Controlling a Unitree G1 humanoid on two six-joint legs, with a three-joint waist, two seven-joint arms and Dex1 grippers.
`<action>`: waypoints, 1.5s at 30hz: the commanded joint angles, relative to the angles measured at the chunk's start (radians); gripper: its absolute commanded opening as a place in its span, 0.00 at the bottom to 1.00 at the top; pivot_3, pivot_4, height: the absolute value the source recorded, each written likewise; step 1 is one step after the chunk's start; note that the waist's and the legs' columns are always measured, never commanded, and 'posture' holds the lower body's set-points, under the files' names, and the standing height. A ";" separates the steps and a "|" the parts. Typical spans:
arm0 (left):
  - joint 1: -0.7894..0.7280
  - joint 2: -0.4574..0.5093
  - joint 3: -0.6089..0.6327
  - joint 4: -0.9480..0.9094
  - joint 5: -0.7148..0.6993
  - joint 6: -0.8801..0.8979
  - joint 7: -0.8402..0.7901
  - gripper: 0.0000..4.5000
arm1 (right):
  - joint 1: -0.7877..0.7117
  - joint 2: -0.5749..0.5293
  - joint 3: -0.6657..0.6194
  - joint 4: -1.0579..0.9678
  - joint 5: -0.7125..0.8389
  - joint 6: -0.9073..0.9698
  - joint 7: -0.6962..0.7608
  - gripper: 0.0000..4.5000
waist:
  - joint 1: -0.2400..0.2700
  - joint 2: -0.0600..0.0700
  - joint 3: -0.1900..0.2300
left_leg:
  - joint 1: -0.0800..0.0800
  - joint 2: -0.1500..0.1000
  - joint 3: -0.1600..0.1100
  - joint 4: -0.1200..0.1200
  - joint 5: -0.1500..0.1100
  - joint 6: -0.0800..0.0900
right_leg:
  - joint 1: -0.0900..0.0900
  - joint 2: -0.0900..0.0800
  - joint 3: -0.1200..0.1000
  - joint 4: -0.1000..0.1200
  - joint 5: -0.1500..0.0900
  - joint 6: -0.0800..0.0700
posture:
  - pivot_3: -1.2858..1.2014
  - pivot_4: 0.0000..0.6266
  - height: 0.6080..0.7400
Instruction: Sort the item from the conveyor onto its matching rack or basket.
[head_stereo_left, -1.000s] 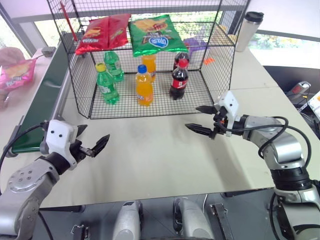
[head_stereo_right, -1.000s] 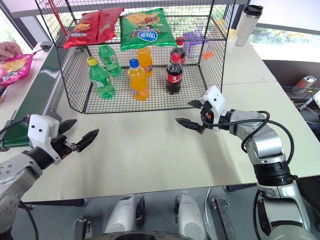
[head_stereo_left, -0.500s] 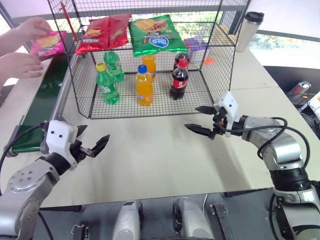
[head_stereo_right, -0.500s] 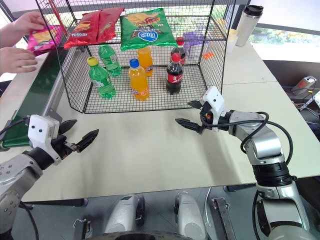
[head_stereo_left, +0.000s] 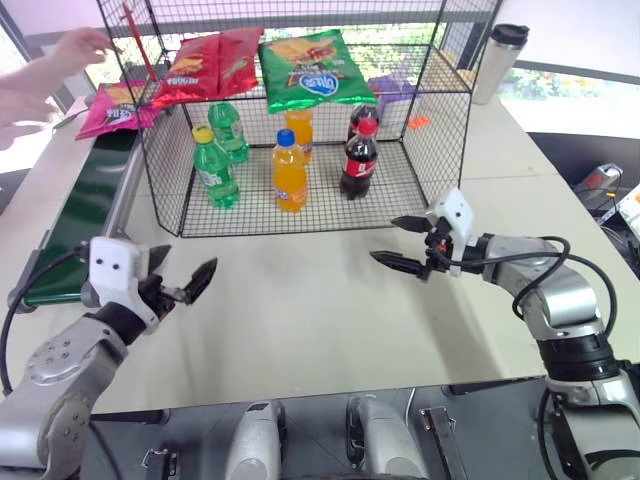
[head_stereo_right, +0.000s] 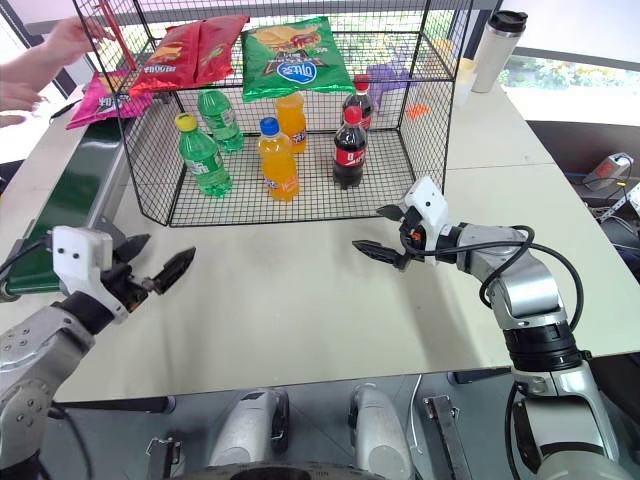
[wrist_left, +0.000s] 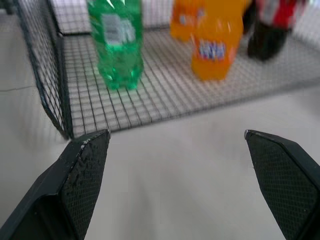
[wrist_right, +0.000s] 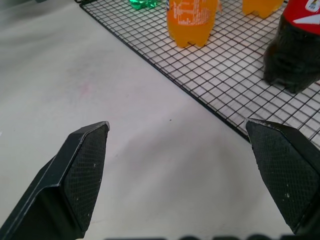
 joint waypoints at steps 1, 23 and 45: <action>0.018 0.107 0.097 -0.079 0.021 0.028 0.000 1.00 | -0.045 -0.008 -0.031 -0.020 0.060 0.058 0.026 0.99 | -0.003 0.000 0.000 | 0.000 0.000 0.000 0.000 0.000 0.000 | 0.000 0.000 0.000 0.000 0.000 0.000 | 0.52 0.24 1.00; 0.271 0.591 0.040 0.402 1.211 -0.682 -0.057 1.00 | -0.296 -0.023 0.021 -0.186 0.249 0.262 0.087 0.99 | -0.004 0.003 0.001 | -0.002 0.000 0.010 -0.019 0.000 -0.001 | -0.008 -0.005 -0.001 -0.014 0.002 -0.001 | 0.52 0.24 1.00; 0.012 0.482 -0.165 0.592 1.338 -0.699 0.032 0.94 | -0.253 -0.031 0.000 -0.222 0.232 0.243 0.025 1.00 | -0.001 0.002 0.000 | -0.001 0.000 0.010 -0.015 0.000 0.000 | -0.008 -0.005 -0.001 -0.007 0.004 0.003 | 0.52 0.24 1.00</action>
